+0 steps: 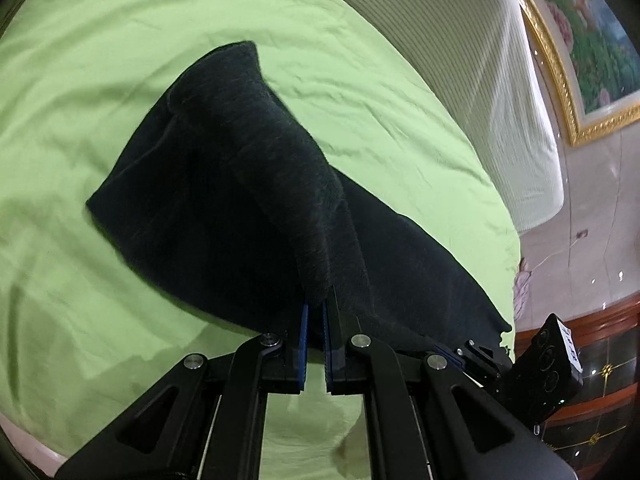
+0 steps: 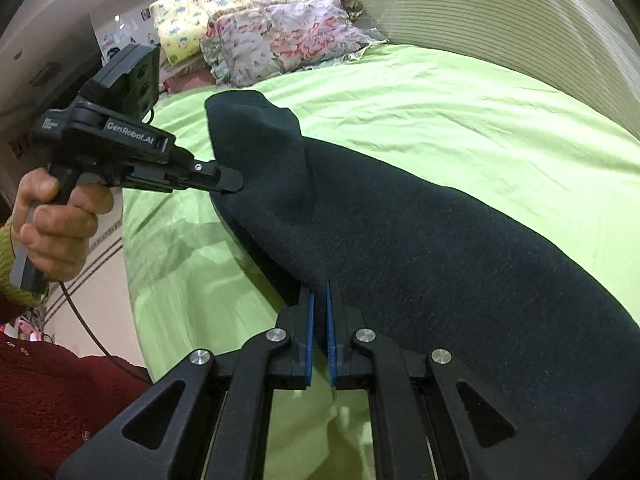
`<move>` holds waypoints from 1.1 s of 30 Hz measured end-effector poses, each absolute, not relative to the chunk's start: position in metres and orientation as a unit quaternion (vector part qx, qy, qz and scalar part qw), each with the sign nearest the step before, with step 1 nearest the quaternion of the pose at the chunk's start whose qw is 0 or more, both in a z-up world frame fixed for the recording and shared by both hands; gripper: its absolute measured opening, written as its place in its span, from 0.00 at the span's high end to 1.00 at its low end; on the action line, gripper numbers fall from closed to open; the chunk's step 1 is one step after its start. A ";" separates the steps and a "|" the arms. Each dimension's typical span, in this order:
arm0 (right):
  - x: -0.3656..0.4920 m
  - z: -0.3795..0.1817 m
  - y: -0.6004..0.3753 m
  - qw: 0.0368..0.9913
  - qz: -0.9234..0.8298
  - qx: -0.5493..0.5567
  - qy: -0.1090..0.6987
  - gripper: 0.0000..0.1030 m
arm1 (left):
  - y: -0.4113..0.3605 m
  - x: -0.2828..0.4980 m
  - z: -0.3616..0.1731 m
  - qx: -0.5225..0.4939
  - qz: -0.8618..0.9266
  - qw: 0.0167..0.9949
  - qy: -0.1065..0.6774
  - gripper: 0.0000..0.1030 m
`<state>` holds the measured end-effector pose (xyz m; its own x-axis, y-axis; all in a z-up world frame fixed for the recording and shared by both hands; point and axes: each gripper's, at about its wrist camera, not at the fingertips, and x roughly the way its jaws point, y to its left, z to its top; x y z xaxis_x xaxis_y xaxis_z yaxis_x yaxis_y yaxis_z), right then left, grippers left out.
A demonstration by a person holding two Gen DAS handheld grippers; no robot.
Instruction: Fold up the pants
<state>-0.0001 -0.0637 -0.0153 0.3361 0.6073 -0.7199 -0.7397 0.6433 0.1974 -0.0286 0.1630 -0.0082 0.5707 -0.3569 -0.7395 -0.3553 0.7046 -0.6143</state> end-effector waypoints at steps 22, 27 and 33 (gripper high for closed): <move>0.001 -0.018 -0.059 0.787 0.436 -0.056 0.433 0.68 | 0.191 -0.067 -0.033 -0.418 0.040 0.791 0.446 0.63; 0.005 -0.013 -0.063 0.793 0.434 -0.029 0.425 0.68 | 0.202 -0.078 -0.033 -0.445 0.066 0.777 0.440 0.40; 0.025 -0.011 -0.070 0.806 0.404 0.010 0.432 0.67 | 0.214 -0.068 -0.043 -0.468 0.087 0.759 0.443 0.28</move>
